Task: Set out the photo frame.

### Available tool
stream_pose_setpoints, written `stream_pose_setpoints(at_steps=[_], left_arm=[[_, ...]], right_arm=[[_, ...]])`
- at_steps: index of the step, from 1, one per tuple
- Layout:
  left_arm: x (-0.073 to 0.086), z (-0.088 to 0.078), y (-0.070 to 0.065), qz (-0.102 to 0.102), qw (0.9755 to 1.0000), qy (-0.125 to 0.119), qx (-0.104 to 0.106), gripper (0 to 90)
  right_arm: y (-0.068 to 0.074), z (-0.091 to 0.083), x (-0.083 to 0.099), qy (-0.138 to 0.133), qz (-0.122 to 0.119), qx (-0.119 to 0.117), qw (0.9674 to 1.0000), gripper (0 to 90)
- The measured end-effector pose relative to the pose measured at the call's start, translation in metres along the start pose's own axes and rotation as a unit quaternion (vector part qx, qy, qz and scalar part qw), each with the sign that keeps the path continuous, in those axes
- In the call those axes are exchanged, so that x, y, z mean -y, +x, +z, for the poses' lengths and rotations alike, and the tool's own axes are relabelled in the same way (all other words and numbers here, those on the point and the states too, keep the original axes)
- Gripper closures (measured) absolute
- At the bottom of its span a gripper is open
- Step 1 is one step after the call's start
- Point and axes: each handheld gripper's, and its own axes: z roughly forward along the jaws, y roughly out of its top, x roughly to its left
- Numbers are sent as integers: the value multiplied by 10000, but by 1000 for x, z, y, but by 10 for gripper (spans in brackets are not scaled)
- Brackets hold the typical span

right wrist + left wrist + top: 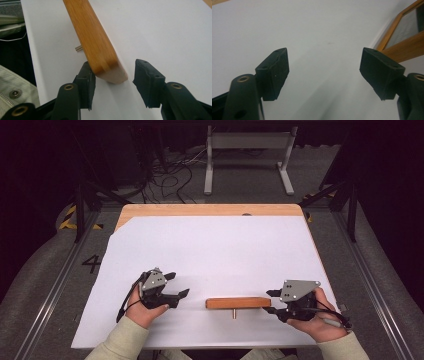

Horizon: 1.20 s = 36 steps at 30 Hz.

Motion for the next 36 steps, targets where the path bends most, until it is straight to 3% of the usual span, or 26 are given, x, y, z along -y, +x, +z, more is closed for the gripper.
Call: stream_pose_setpoints(at_steps=[5,9,13,21,25,28,36], left_arm=[[0,0,0,-39,10000,-71,28,207],[0,2,-1,9,10000,-25,43,209],[0,2,-1,-15,10000,-29,85,225],[0,0,-1,-21,10000,-25,55,235],[0,-1,-1,-23,10000,-19,49,236],[1,-1,-1,-1,10000,-16,50,235],[1,-1,-1,5,10000,-17,32,232]], right_arm=[[-2,2,7,268,178,-70,9995,625],[-3,10,15,661,329,-333,9967,797],[-3,18,18,783,389,-539,9947,900],[-4,41,23,725,561,-857,9921,900],[-4,44,24,649,654,-860,9920,900],[-8,46,26,446,787,-767,9929,900],[-12,49,27,377,940,-717,9923,900]])
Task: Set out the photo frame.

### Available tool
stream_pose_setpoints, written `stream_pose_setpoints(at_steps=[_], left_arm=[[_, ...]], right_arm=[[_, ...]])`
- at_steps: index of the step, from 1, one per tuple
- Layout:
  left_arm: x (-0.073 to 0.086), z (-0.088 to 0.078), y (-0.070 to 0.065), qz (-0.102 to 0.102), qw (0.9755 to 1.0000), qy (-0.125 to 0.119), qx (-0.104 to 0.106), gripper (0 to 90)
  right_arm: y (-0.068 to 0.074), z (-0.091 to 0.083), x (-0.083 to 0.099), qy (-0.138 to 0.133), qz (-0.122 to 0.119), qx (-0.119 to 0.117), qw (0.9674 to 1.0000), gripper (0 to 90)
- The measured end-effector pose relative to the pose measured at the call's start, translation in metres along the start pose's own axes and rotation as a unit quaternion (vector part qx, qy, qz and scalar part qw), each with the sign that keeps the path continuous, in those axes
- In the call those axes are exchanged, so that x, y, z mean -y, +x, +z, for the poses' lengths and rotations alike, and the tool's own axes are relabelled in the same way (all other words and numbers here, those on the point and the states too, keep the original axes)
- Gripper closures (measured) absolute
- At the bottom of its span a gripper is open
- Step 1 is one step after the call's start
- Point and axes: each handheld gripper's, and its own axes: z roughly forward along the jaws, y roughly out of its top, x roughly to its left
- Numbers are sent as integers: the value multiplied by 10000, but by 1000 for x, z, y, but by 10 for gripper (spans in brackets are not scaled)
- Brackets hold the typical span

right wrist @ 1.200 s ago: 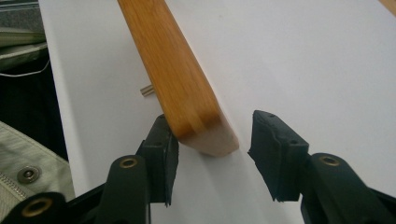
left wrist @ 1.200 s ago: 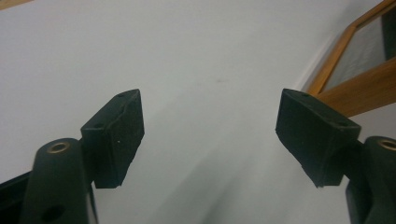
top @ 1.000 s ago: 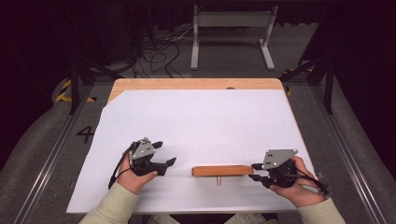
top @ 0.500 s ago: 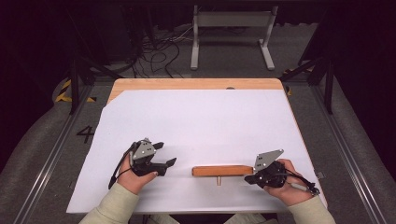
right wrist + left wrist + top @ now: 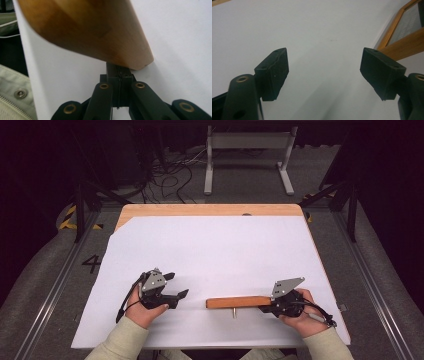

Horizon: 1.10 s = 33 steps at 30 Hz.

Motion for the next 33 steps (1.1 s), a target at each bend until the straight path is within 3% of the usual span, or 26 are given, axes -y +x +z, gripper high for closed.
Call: stream_pose_setpoints(at_steps=[6,10,17,24,33], left_arm=[[1,0,0,-8,10000,-33,-56,197],[3,-2,2,-207,9998,28,-11,181],[7,-7,2,-272,9996,40,82,212],[10,-10,0,-296,9994,61,183,280],[13,-12,2,-264,9995,106,135,280]], right_arm=[[-10,6,-5,-61,112,232,9996,900],[-19,11,-13,-92,222,368,9990,900],[-40,23,-24,-204,478,280,9983,900],[-54,37,-45,-248,564,237,9978,900],[-66,56,-72,-303,664,216,9971,900]])
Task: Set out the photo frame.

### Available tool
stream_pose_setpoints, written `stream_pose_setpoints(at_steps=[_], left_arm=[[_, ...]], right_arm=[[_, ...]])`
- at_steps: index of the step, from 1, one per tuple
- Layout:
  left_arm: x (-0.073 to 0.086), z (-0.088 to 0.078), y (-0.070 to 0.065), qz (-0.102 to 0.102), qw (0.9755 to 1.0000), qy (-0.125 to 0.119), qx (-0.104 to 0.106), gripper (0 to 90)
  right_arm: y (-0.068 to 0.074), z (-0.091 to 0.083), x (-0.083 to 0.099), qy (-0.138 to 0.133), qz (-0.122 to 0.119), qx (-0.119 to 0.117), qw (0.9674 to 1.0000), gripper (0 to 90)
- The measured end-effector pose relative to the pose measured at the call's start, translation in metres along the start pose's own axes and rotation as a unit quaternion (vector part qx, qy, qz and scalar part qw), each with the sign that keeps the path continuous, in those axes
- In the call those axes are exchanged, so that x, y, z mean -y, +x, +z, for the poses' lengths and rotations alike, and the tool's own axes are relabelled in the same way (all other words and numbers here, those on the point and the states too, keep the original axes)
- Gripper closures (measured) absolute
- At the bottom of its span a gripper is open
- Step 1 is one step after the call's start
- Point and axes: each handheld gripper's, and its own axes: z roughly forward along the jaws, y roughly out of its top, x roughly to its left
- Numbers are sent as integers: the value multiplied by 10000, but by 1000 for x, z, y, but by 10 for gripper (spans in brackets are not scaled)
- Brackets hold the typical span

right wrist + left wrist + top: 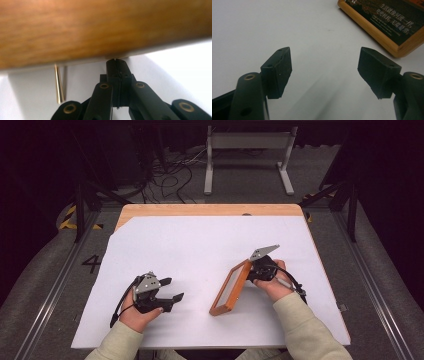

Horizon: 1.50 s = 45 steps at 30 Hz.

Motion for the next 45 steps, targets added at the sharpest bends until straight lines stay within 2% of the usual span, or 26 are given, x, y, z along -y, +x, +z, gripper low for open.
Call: stream_pose_setpoints(at_steps=[7,11,18,23,26,27,28,29,31,32,37,39,42,45], left_arm=[[2,-1,1,-22,10000,20,-39,272],[4,-3,1,-35,10000,33,-59,269],[5,-7,0,-23,9999,40,-116,266],[5,-7,1,-44,9999,48,-126,266],[5,-7,2,-58,9998,63,-171,249],[5,-7,2,-58,9998,63,-171,241],[5,-7,3,-62,9998,67,-176,241],[5,-7,4,-75,9997,86,-223,224],[5,-8,4,-144,9996,80,-238,213],[5,-8,4,-144,9996,80,-238,210],[4,-9,5,-137,9994,74,-310,188],[4,-9,6,-205,9994,66,-285,184],[4,-10,7,-198,9993,91,-304,184],[4,-11,8,-300,9990,102,-303,184]], right_arm=[[-1,19,-23,1,53,-85,10000,900],[-1,29,-32,-75,77,-280,9995,900],[6,47,-49,-68,-111,-461,9989,900],[8,50,-53,-46,-212,-514,9984,900],[9,43,-52,13,-371,-152,9992,867],[9,39,-52,27,-376,-39,9993,847],[9,39,-52,27,-376,-39,9993,847],[8,32,-52,45,-379,136,9992,815],[7,23,-51,36,-364,289,9989,787],[7,23,-51,36,-364,289,9989,787],[5,2,-49,-9,-342,538,9980,719],[6,-10,-48,-26,-386,682,9969,647],[7,-18,-49,6,-386,762,9963,610],[9,-31,-51,-23,-406,790,9960,560]])
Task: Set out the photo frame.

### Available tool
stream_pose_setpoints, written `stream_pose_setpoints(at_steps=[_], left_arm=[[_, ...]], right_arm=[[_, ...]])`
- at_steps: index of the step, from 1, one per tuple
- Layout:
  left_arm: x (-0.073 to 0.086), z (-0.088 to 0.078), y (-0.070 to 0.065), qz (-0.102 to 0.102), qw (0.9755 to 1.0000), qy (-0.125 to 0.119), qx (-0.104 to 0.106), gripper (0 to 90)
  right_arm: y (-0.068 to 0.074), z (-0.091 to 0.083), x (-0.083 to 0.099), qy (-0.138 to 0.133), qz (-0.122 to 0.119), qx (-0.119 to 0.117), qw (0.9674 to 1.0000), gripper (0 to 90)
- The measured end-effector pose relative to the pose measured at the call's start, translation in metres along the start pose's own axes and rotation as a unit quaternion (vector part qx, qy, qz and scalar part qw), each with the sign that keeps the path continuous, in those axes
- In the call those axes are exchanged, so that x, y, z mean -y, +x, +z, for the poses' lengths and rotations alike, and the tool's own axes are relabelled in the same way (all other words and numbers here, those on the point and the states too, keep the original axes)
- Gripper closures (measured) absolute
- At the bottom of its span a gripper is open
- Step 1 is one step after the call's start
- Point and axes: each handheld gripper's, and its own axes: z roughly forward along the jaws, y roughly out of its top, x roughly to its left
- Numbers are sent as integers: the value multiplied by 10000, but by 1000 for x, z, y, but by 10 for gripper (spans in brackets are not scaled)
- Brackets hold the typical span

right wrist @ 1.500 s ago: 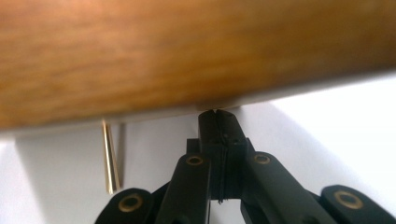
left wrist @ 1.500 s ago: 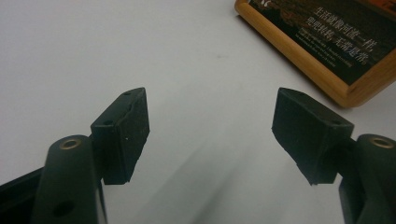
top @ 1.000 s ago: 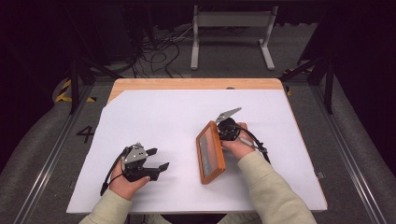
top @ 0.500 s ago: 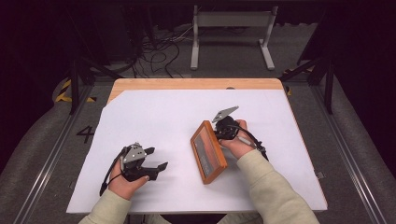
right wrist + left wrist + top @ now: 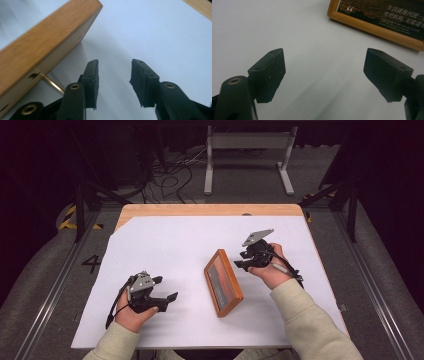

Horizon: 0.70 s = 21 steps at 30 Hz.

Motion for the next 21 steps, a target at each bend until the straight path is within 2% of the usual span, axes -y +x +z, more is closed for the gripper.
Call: stream_pose_setpoints(at_steps=[2,5,8,10,14,16,17,21], left_arm=[[0,-1,1,-18,10000,26,-19,184],[0,-1,1,-42,10000,39,-14,180],[1,-1,3,-13,10000,43,-75,174],[2,-1,4,-52,9999,41,-95,173],[2,-1,4,-51,9999,57,-93,173],[2,-1,4,-62,9999,50,-104,174],[2,-2,4,-83,9999,44,-112,179],[2,-3,5,-79,9999,56,-103,186]], right_arm=[[1,-8,-2,-44,5,-14,10000,525],[2,-19,-5,62,-119,81,9999,512],[7,-27,-7,44,-159,95,9998,474],[10,-31,-10,67,-109,139,9998,438],[17,-40,-18,-16,31,11,10000,363],[21,-44,-22,-106,237,-45,9997,336],[23,-46,-23,-155,344,-34,9993,336],[30,-51,-29,-214,414,-114,9988,337]])
